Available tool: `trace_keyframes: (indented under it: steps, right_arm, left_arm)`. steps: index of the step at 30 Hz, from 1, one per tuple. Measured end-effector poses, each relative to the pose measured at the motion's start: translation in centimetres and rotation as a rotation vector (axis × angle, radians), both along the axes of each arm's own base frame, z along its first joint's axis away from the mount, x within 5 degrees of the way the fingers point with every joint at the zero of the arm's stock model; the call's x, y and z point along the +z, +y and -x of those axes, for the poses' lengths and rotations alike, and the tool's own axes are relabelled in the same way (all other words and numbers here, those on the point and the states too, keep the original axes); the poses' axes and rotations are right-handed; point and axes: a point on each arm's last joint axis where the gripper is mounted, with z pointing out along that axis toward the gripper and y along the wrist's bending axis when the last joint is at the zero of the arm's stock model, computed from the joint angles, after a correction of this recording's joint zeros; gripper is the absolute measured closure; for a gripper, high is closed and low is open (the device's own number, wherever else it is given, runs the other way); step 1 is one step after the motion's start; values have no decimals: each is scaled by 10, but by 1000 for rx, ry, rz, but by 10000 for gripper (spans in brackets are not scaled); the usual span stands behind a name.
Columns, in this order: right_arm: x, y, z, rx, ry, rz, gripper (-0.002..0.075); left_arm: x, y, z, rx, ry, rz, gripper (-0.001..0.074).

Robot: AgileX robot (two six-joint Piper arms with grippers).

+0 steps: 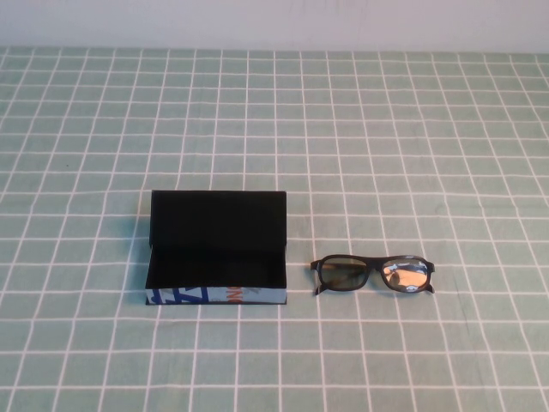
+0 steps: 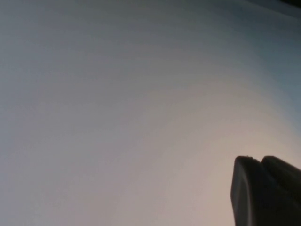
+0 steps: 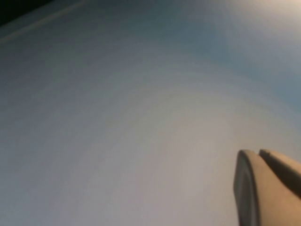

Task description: Return glasses to glasses case

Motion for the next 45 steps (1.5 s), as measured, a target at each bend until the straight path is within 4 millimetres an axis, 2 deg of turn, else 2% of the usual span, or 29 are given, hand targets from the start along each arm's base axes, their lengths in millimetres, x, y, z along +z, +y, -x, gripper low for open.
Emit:
trace_keyframes:
  steps: [3,6,8,10,13,15,17,20,26,28,34,41,45]
  right_arm:
    - [38,0,18,71,51,-33,740]
    - [76,2,24,104,152,-20,740]
    - [96,4,15,118,261,-5,740]
    - [108,8,-4,128,403,14,740]
    - [117,13,-38,143,628,40,740]
    - [114,16,-63,149,786,57,740]
    - [100,20,-91,153,969,75,740]
    - [80,22,-124,131,1185,109,740]
    - [41,26,-176,134,1495,137,740]
    - [29,29,-193,142,1565,209,740]
    - [6,49,-245,326,1635,534,740]
    - [-7,73,-301,606,1549,931,740]
    - [-18,90,-324,728,1514,1155,740]
  left_arm:
    - [34,2,16,-1,-3,0,733]
    - [66,2,23,12,40,-28,733]
    - [85,1,18,32,121,-65,734]
    - [100,0,9,41,231,-88,734]
    - [106,-3,-20,45,493,-123,734]
    - [102,-5,-43,52,655,-153,733]
    - [92,-7,-64,75,795,-193,733]
    - [78,-8,-85,101,919,-241,734]
    - [62,-16,-107,66,1019,-299,733]
    - [57,-18,-114,58,1069,-308,734]
    - [36,-24,-133,10,1251,-299,733]
    - [14,-31,-155,-39,1424,-278,734]
    - [7,-33,-163,-48,1472,-277,733]
